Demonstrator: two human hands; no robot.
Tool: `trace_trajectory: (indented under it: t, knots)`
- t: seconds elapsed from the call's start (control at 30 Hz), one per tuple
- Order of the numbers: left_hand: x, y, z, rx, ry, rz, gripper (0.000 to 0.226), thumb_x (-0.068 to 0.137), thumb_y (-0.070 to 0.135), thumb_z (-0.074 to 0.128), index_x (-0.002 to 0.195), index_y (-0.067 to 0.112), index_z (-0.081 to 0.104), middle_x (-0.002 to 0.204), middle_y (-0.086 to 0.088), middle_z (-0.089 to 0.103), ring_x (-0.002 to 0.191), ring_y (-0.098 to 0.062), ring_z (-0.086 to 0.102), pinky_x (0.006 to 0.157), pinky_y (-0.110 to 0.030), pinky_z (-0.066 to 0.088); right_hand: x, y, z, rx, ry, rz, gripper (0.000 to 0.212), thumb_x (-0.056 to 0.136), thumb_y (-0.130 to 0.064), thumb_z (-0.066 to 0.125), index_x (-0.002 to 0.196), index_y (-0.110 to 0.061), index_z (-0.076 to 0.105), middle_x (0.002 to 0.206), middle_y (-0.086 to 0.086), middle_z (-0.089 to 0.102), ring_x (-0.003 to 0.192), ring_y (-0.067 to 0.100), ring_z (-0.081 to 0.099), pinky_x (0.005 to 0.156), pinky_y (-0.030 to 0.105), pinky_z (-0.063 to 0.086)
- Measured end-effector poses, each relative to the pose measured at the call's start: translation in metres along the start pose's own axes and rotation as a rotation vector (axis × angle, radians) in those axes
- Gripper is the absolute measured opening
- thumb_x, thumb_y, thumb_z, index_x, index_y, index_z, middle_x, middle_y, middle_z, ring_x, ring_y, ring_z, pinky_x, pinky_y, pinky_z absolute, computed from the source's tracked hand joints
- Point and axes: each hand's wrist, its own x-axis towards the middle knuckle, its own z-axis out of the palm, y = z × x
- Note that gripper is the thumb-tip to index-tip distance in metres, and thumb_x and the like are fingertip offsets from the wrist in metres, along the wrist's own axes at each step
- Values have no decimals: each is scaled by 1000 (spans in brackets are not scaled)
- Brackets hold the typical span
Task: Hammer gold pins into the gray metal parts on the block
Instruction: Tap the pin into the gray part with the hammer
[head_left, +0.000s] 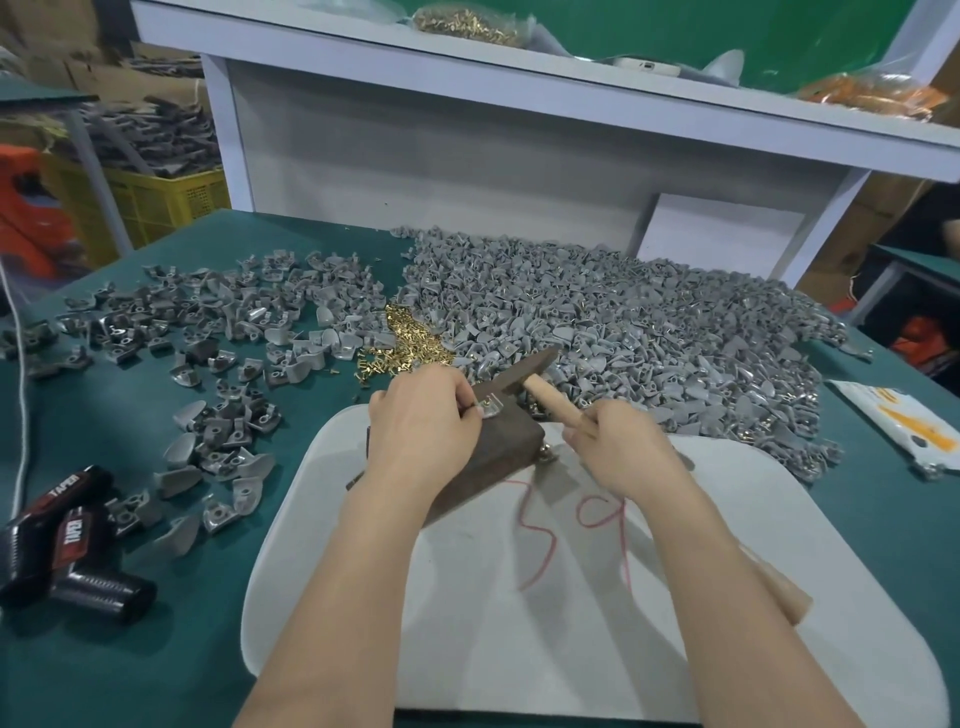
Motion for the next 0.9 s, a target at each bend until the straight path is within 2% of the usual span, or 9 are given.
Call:
trace_trajectory:
  t: [0.07, 0.17, 0.27, 0.33, 0.53, 0.7, 0.77, 0.83, 0.9]
  knots:
    - [0, 0, 0, -2, 2, -1, 14, 88, 23, 60, 75, 29, 59, 89, 6, 65, 96, -22, 57, 90, -40, 43, -2, 2, -6, 90, 46, -25, 17, 90, -29, 58, 96, -13, 56, 89, 5, 66, 84, 27, 65, 75, 33, 50]
    - [0, 0, -1, -5, 5, -7, 16, 87, 23, 61, 74, 29, 58, 89, 5, 65, 95, -22, 57, 89, -41, 45, -12, 3, -18, 255, 66, -71, 12, 88, -25, 60, 98, -21, 54, 90, 3, 69, 69, 20, 67, 66, 32, 52]
    - [-1, 1, -1, -13, 8, -13, 16, 87, 23, 61, 73, 29, 57, 89, 3, 66, 94, -24, 58, 88, -40, 46, -25, 3, -23, 181, 197, -213, 44, 90, -25, 57, 130, -41, 47, 104, 2, 69, 85, 26, 63, 74, 33, 50]
    - [-1, 1, -1, -22, 14, -17, 15, 87, 22, 62, 74, 28, 57, 90, 0, 67, 93, -26, 59, 87, -41, 47, -35, 1, -25, 202, 327, -286, 53, 92, -24, 56, 137, -47, 39, 106, 1, 68, 90, 25, 61, 76, 33, 48]
    - [-1, -3, 0, -74, 51, -26, 8, 86, 18, 63, 79, 19, 67, 88, -7, 68, 90, -31, 60, 79, -41, 51, -49, -9, -23, 216, 515, -388, 58, 92, -20, 56, 137, -50, 34, 110, 0, 66, 96, 26, 60, 82, 38, 49]
    - [1, -2, -1, -87, 32, -62, 7, 86, 19, 65, 79, 21, 66, 89, -4, 67, 89, -27, 60, 76, -35, 51, -53, -10, -19, -9, 296, -358, 54, 93, -27, 52, 135, -55, 34, 121, -10, 62, 107, 20, 59, 85, 35, 49]
    - [0, -2, -1, -89, 38, -55, 9, 86, 17, 63, 78, 19, 67, 88, -5, 67, 89, -28, 60, 76, -35, 51, -51, -9, -24, 2, 416, -354, 54, 93, -26, 53, 135, -55, 35, 118, -9, 63, 102, 20, 60, 80, 35, 48]
    - [0, -3, 0, -95, 52, -39, 12, 86, 15, 63, 76, 14, 69, 85, -8, 68, 87, -30, 60, 74, -36, 51, -51, -8, -25, 174, 562, -364, 58, 92, -21, 55, 134, -55, 36, 110, -6, 66, 90, 21, 60, 74, 34, 47]
    - [0, -3, 0, -97, 51, -41, 13, 86, 15, 62, 74, 14, 68, 84, -8, 68, 85, -30, 61, 72, -35, 50, -52, -9, -23, 197, 548, -394, 61, 91, -19, 56, 134, -56, 34, 111, -5, 66, 89, 20, 60, 76, 33, 49]
